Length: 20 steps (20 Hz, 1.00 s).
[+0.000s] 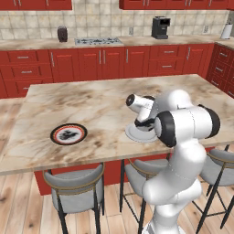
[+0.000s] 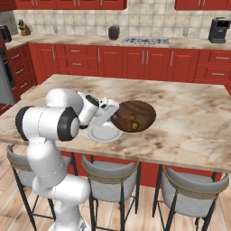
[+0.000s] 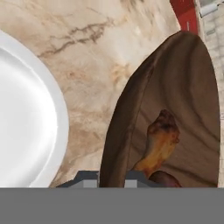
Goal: Pick the chicken drumstick and sweet potato from their plates and place them in the bowl. Then put the bowl in the fridge.
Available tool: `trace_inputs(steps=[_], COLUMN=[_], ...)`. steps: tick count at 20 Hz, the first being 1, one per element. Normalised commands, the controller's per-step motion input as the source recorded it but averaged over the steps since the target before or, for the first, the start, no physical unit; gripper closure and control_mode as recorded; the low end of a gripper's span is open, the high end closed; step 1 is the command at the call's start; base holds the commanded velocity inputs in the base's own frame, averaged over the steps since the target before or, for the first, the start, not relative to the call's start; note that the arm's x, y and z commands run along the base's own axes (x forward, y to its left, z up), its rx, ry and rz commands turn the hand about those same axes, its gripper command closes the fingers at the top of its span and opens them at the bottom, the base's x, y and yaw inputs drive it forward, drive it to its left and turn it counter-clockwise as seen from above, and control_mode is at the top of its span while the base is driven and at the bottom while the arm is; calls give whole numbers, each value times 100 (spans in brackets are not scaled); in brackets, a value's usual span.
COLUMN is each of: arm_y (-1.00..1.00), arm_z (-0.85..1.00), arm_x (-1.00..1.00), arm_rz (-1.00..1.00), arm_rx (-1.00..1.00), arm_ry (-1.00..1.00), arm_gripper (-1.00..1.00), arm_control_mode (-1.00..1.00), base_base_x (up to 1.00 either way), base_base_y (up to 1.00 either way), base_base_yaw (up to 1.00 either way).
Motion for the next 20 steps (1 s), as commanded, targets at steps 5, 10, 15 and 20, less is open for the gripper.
trace_inputs(steps=[5, 10, 15, 20], arm_y=[23, 11, 8, 1], arm_z=[26, 26, 15, 10], arm_x=[-19, -38, -47, -43], arm_rz=[1, 10, 24, 35], arm_rx=[-11, -4, -2, 0], arm_ry=[4, 1, 0, 3], arm_gripper=[100, 100, 100, 100], arm_control_mode=[-100, -100, -100, -100], base_base_x=[0, 0, 0, 0], base_base_y=[0, 0, 0, 0], base_base_yaw=[0, 0, 0, 0])
